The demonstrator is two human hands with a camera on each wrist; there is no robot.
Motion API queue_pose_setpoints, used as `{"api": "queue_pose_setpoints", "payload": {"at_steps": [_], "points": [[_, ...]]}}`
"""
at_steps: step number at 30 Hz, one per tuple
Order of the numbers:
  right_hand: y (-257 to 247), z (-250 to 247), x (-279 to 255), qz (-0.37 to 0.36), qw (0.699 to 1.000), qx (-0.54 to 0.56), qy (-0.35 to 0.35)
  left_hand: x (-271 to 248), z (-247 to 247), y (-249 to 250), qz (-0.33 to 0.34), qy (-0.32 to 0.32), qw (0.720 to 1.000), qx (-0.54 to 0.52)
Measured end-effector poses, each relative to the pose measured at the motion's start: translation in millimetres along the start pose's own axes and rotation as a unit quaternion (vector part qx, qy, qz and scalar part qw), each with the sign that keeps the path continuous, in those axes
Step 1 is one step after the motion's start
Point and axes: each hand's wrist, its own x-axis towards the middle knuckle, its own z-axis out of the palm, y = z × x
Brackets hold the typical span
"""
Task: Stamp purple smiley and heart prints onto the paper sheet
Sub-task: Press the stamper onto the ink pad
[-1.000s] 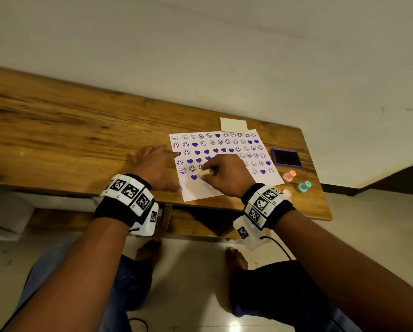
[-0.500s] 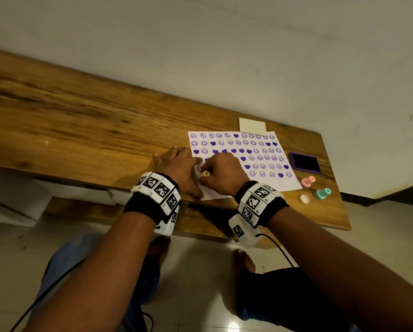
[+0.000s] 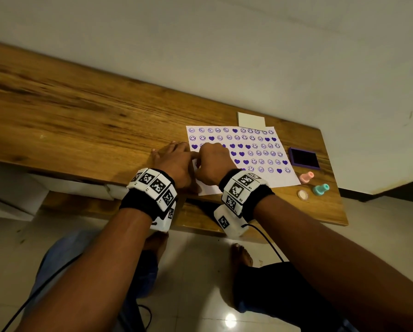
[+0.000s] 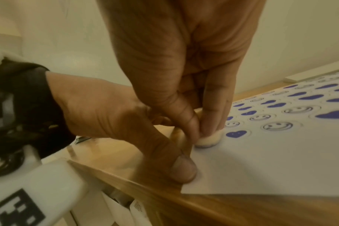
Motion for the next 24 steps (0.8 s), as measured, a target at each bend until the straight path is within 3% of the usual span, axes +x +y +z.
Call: {"api": "queue_pose_setpoints", "payload": {"at_steps": [20, 24], "points": [[-4.5, -16.1, -4.3, 0.023, 0.999, 0.045, -0.014, -0.4, 5.5, -2.8, 0.006, 0.023, 1.000, -0.010], [21.4, -25.8, -19.2, 0.067, 0.987, 0.124, 0.076, 2.7, 6.9, -7.9, 0.001, 0.010, 1.000, 0.001]]}}
